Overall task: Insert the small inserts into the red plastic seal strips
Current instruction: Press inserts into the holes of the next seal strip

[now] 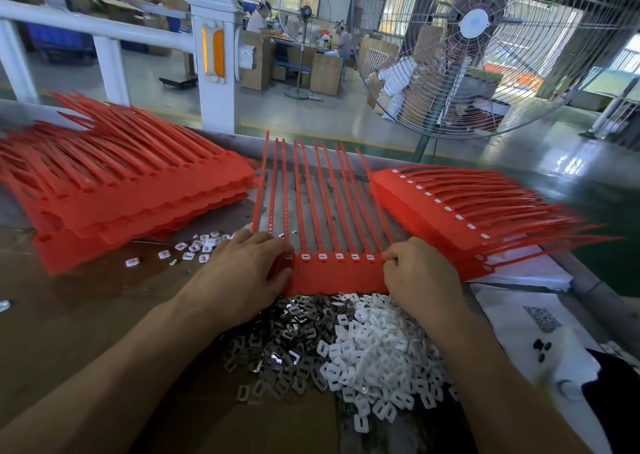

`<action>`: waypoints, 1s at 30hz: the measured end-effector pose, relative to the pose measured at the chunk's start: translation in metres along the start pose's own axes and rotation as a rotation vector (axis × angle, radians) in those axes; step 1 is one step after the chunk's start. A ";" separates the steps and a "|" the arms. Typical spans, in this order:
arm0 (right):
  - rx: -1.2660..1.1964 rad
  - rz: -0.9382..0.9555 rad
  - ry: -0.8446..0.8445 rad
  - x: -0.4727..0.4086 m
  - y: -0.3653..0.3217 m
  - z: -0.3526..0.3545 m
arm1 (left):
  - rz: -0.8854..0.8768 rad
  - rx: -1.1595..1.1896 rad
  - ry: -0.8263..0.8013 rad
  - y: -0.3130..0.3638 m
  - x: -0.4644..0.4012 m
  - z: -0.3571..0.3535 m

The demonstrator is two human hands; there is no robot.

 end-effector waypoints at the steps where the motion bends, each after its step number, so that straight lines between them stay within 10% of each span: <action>1: -0.038 -0.003 0.005 0.001 0.002 0.000 | -0.001 0.000 0.001 0.000 0.000 0.000; 30: -0.479 0.089 -0.493 0.006 0.016 0.024 | -0.020 0.003 0.008 -0.004 -0.003 -0.003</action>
Point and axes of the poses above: each hand's wrist, its own x-axis away from the middle knuckle, its own z-axis out of the back of the hand, y = z × x, the point moved 1 cm from there along -x, towards the middle knuckle, and after that the axes turned 6 degrees about -x, right-handed, at the moved point
